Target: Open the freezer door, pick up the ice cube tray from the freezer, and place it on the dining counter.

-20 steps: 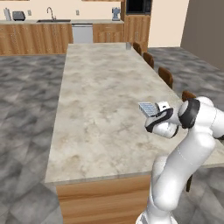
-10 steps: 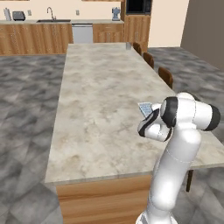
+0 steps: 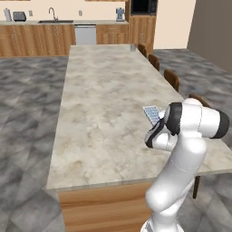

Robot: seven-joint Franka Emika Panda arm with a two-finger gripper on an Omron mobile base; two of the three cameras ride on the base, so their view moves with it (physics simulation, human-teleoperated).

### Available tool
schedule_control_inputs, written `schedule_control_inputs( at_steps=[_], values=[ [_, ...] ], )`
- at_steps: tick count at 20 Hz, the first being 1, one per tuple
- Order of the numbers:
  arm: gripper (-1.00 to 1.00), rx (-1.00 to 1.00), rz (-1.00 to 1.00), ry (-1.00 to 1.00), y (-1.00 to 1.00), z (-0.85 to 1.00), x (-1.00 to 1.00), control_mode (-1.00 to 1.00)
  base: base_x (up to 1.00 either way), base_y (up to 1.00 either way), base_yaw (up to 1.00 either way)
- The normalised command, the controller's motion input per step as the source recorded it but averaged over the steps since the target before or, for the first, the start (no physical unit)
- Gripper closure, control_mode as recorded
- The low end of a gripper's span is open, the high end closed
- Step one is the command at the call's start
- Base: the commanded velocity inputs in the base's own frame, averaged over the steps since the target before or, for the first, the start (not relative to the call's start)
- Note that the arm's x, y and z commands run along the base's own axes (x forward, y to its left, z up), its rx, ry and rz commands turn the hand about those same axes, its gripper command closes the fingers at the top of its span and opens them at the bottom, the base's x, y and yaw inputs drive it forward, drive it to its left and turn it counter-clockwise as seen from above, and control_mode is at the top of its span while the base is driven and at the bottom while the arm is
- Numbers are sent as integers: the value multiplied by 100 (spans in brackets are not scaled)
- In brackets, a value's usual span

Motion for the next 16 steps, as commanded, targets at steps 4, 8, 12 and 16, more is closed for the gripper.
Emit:
schedule_control_inputs(
  at_steps=[4, 8, 12, 16],
  values=[
    [-100, 13, 0, 34, -16, 100, 2, -100, 0, 0, 0],
    [-100, 9, 0, 34, -4, 100, 0, -100, 0, 0, 0],
    [-100, 4, -1, 32, 0, 100, -11, -100, 0, 0, 0],
    [-100, 0, -3, 28, 0, 100, -50, -100, 0, 0, 0]
  ],
)
